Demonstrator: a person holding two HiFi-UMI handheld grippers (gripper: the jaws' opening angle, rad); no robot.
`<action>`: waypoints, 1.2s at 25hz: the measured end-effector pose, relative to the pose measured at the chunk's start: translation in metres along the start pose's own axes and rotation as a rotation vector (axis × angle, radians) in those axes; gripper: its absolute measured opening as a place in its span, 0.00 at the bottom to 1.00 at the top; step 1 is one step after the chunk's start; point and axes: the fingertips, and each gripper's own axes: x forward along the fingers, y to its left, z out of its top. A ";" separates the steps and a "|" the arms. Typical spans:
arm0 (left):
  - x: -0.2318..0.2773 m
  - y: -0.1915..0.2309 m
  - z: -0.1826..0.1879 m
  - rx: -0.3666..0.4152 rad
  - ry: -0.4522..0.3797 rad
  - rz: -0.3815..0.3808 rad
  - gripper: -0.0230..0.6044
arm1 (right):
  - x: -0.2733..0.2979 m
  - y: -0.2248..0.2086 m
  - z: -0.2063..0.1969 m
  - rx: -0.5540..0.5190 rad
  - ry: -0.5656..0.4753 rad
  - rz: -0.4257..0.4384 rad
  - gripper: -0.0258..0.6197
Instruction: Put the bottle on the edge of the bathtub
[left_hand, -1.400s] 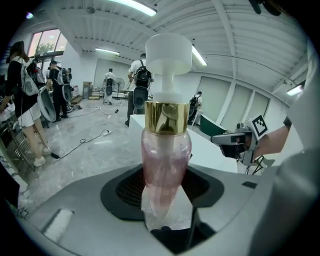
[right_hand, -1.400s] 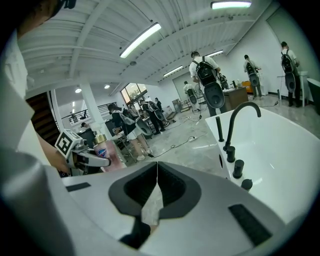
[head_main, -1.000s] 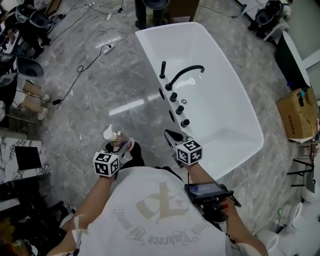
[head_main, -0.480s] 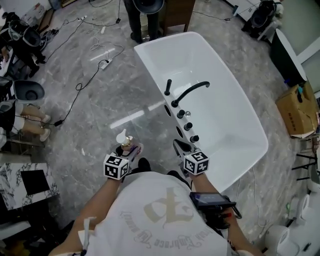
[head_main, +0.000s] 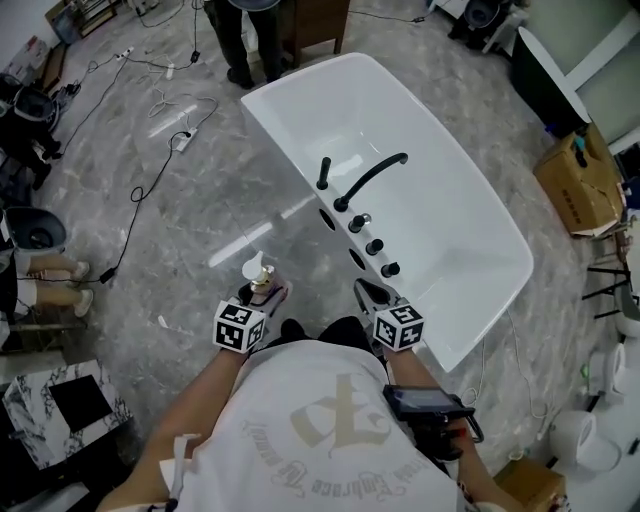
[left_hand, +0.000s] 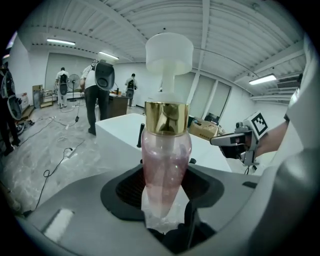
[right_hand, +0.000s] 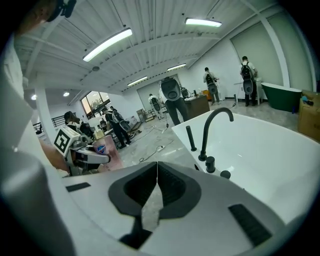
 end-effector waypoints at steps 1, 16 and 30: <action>0.004 0.000 0.001 0.007 0.003 -0.010 0.38 | -0.001 -0.002 -0.001 0.004 0.001 -0.013 0.05; 0.057 0.011 0.036 0.020 0.035 -0.063 0.39 | 0.022 -0.037 0.009 0.045 0.040 -0.033 0.05; 0.092 0.086 0.104 -0.046 0.035 0.064 0.39 | 0.140 -0.057 0.104 -0.026 0.063 0.161 0.05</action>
